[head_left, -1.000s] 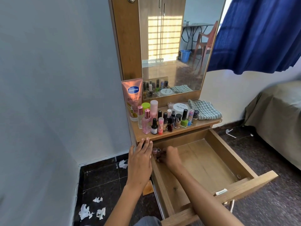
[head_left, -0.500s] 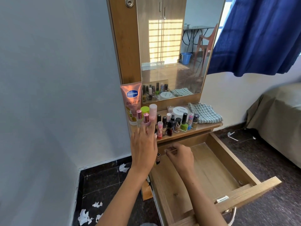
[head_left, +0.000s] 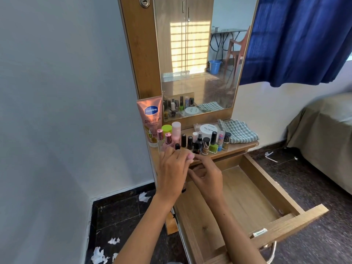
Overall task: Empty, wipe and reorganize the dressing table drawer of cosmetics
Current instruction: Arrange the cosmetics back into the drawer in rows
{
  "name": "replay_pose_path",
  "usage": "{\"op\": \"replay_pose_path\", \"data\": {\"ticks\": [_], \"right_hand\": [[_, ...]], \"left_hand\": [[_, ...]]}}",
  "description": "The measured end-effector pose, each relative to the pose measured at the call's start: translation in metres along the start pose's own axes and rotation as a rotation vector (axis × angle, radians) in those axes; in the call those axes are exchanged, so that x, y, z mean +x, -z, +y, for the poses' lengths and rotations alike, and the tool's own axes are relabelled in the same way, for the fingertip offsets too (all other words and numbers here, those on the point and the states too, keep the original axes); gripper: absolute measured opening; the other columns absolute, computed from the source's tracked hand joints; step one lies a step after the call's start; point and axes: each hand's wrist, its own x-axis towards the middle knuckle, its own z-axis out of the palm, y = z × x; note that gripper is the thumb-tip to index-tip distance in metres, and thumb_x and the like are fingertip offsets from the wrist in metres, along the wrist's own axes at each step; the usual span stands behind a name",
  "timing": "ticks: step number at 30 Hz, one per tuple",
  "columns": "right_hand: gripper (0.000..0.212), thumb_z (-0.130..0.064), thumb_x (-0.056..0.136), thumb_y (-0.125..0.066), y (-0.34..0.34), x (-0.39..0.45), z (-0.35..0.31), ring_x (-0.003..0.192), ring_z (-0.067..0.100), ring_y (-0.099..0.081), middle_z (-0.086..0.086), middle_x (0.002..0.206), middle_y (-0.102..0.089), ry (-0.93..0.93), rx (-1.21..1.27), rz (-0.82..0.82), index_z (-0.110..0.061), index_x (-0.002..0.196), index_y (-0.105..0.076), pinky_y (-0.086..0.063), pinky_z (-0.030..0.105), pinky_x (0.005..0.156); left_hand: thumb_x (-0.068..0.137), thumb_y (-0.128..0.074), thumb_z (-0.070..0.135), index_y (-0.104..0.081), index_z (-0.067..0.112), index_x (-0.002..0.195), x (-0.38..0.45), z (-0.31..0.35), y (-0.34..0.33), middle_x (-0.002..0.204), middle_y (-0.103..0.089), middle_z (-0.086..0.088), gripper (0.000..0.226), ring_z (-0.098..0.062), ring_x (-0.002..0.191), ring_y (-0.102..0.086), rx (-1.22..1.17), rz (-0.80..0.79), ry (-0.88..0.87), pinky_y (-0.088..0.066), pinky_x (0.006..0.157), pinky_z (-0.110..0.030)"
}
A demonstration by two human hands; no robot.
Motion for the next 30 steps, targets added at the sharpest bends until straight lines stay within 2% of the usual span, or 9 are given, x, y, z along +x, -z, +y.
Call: {"op": "replay_pose_path", "data": {"ticks": [3, 6, 8, 11, 14, 17, 19, 24, 30], "right_hand": [[0.025, -0.02, 0.081, -0.072, 0.0, 0.0, 0.0, 0.074, 0.003, -0.063, -0.012, 0.092, -0.066, 0.04, 0.024, -0.013, -0.02, 0.106, -0.066, -0.055, 0.028, 0.062], [0.012, -0.023, 0.082, -0.073, 0.004, -0.002, 0.005, 0.071, 0.002, -0.062, -0.014, 0.082, -0.066, 0.036, -0.025, -0.062, -0.021, 0.093, -0.068, -0.053, 0.025, 0.061], [0.011, -0.03, 0.08, -0.075, 0.007, -0.003, 0.011, 0.07, 0.002, -0.063, -0.012, 0.077, -0.067, -0.101, -0.107, -0.144, -0.024, 0.085, -0.068, -0.054, 0.024, 0.063], [0.016, -0.032, 0.077, -0.078, 0.004, -0.004, 0.021, 0.078, 0.009, -0.066, -0.007, 0.083, -0.071, -0.378, -0.357, -0.304, -0.025, 0.087, -0.069, -0.055, 0.03, 0.07], [0.01, -0.03, 0.083, -0.072, -0.004, -0.003, 0.026, 0.084, 0.018, -0.067, 0.0, 0.087, -0.072, -0.497, -0.424, -0.406, -0.021, 0.084, -0.069, -0.052, 0.03, 0.072], [0.007, -0.023, 0.086, -0.069, -0.015, -0.003, 0.032, 0.09, 0.023, -0.067, 0.005, 0.092, -0.072, -0.515, -0.45, -0.482, -0.017, 0.089, -0.07, -0.053, 0.032, 0.077], [0.007, -0.019, 0.085, -0.07, -0.021, -0.002, 0.035, 0.093, 0.022, -0.067, 0.004, 0.095, -0.072, -0.528, -0.44, -0.517, -0.017, 0.092, -0.071, -0.054, 0.031, 0.081], [0.014, -0.017, 0.083, -0.071, -0.028, -0.003, 0.038, 0.093, 0.025, -0.067, 0.008, 0.095, -0.072, -0.47, -0.45, -0.537, -0.015, 0.097, -0.071, -0.055, 0.034, 0.081], [0.01, -0.016, 0.084, -0.068, -0.028, -0.006, 0.038, 0.09, 0.025, -0.068, 0.009, 0.092, -0.073, -0.433, -0.433, -0.526, -0.015, 0.094, -0.071, -0.053, 0.031, 0.077]], "left_hand": [[0.084, -0.069, 0.023, -0.066, 0.019, 0.095, -0.007, 0.001, 0.001, 0.085, -0.063, 0.005, 0.012, -0.013, 0.082, -0.052, -0.039, -0.047, -0.013, -0.043, 0.069, -0.031], [0.085, -0.068, 0.023, -0.063, 0.018, 0.113, -0.02, 0.0, 0.003, 0.097, -0.065, 0.004, 0.029, -0.013, 0.093, -0.056, -0.032, -0.106, 0.024, -0.044, 0.08, -0.028], [0.09, -0.062, 0.022, -0.059, 0.015, 0.124, -0.033, -0.001, 0.006, 0.108, -0.065, 0.002, 0.035, -0.014, 0.103, -0.056, -0.025, -0.132, 0.077, -0.044, 0.086, -0.029], [0.097, -0.047, 0.025, -0.059, 0.016, 0.126, -0.064, -0.007, 0.005, 0.123, -0.063, 0.002, 0.033, -0.014, 0.115, -0.055, 0.001, -0.227, 0.114, -0.047, 0.095, -0.035], [0.098, -0.031, 0.044, -0.057, 0.018, 0.129, -0.092, -0.011, 0.0, 0.135, -0.054, 0.001, 0.048, -0.014, 0.128, -0.047, 0.095, -0.389, 0.132, -0.035, 0.107, -0.039], [0.099, -0.017, 0.053, -0.05, 0.015, 0.135, -0.104, -0.007, -0.005, 0.141, -0.047, -0.001, 0.062, -0.014, 0.134, -0.037, 0.175, -0.528, 0.144, -0.023, 0.109, -0.041], [0.099, -0.009, 0.054, -0.042, 0.014, 0.14, -0.107, -0.006, -0.01, 0.146, -0.038, -0.001, 0.067, -0.013, 0.138, -0.027, 0.15, -0.548, 0.165, -0.014, 0.111, -0.041], [0.095, -0.029, 0.04, -0.057, 0.012, 0.129, -0.108, -0.007, -0.017, 0.135, -0.054, -0.003, 0.052, -0.016, 0.128, -0.047, 0.227, -0.534, 0.138, -0.034, 0.102, -0.042], [0.09, -0.032, 0.028, -0.057, 0.011, 0.128, -0.105, -0.001, -0.022, 0.135, -0.053, -0.006, 0.049, -0.019, 0.127, -0.048, 0.208, -0.515, 0.134, -0.037, 0.102, -0.041]]}}
